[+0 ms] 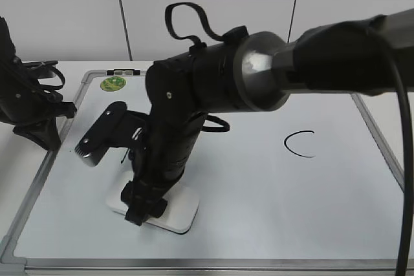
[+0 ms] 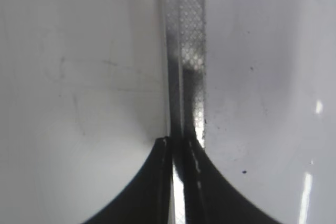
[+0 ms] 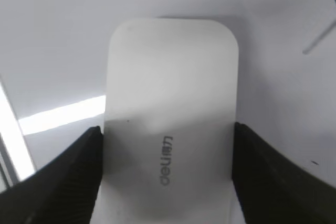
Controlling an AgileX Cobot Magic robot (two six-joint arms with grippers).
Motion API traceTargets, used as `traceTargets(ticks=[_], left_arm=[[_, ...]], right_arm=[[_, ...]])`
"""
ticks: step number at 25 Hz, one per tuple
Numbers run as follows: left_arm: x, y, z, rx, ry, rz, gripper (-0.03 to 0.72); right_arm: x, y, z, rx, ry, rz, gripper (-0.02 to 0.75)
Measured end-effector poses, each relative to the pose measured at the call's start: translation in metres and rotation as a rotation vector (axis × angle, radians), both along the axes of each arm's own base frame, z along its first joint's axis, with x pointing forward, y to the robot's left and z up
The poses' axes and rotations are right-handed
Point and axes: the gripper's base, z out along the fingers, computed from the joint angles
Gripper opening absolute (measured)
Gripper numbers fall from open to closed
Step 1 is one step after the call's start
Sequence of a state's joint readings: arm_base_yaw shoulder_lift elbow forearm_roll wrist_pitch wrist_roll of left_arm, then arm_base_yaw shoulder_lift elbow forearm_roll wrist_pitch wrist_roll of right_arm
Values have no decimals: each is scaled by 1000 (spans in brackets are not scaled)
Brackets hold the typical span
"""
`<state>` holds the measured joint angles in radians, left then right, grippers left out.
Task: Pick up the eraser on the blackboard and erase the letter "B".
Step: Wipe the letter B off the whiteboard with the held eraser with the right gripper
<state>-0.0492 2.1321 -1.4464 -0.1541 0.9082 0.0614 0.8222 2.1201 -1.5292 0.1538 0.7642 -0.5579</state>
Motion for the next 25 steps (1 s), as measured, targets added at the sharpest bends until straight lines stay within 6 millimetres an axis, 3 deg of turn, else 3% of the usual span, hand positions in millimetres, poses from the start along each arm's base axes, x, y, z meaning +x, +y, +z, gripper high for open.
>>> traceTargets(ticks=[4,14,25], left_arm=[[0,0,0,0,-1,0,3],[0,0,0,0,-2,0,3],[0,0,0,0,-3,0,3]], right_arm=[[-15,13,0,11,3,44,543],[-7,7,-1,-5,-19,40,543],[54,-56,-1,-2,-15,-167,542]])
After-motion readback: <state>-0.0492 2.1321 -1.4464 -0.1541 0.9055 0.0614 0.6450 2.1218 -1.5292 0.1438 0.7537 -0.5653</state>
